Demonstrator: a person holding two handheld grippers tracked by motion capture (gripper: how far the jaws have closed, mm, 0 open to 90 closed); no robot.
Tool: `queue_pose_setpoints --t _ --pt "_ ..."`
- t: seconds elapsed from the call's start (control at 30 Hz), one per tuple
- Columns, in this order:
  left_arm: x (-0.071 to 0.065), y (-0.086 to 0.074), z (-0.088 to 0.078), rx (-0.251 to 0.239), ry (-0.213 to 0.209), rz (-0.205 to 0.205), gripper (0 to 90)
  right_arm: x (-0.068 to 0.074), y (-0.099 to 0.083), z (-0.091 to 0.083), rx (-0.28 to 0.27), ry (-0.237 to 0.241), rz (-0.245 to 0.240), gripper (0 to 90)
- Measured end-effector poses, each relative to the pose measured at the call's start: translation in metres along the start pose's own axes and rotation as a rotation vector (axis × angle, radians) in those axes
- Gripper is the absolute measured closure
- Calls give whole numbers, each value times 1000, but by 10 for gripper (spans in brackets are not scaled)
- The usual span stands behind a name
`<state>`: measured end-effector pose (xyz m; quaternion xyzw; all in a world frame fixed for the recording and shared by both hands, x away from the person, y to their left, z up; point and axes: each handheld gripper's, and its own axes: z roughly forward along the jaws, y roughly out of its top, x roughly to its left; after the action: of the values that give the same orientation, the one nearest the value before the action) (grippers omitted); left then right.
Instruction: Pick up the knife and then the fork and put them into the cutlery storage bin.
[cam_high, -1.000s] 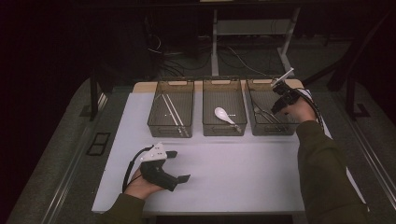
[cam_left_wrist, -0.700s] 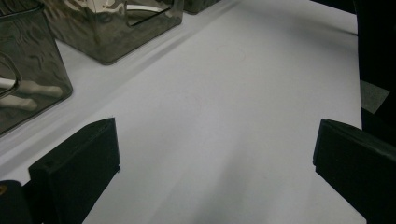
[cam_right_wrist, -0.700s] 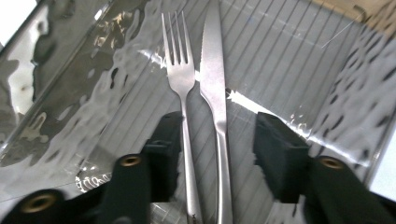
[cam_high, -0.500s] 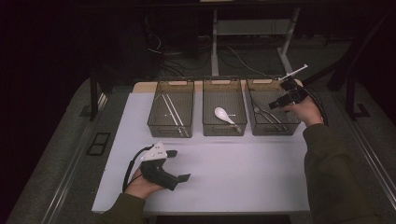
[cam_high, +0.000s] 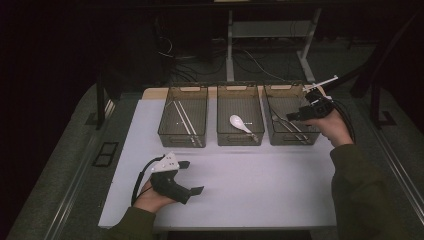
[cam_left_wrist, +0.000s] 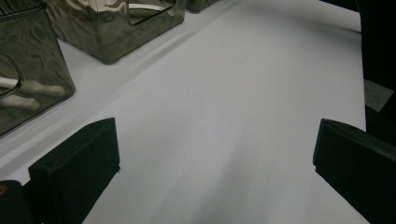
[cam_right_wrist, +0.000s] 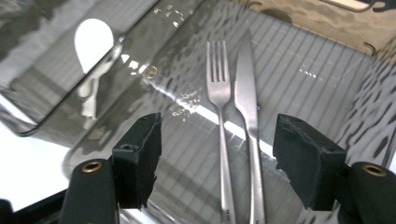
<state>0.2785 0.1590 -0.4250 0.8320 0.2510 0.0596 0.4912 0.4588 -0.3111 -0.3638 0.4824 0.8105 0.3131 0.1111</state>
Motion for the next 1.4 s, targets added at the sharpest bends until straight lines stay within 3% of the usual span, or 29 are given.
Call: queue_pose_setpoints --t 0.37,0.63,0.83,1.17,1.4 --pt "0 0 0 2 1 10 0 16 -23 -19 -97 42 -41 294" --pt "1 -1 0 3 6 10 0 35 -44 -29 -149 41 -72 250" --pt "6 -1 1 -7 6 6 0 52 -63 -32 -175 51 -93 211" --pt "4 -1 -1 -9 6 9 0 79 -88 -37 -202 131 -137 197" --pt "4 -1 -1 -11 6 10 0 92 -108 -39 -246 137 -146 187"
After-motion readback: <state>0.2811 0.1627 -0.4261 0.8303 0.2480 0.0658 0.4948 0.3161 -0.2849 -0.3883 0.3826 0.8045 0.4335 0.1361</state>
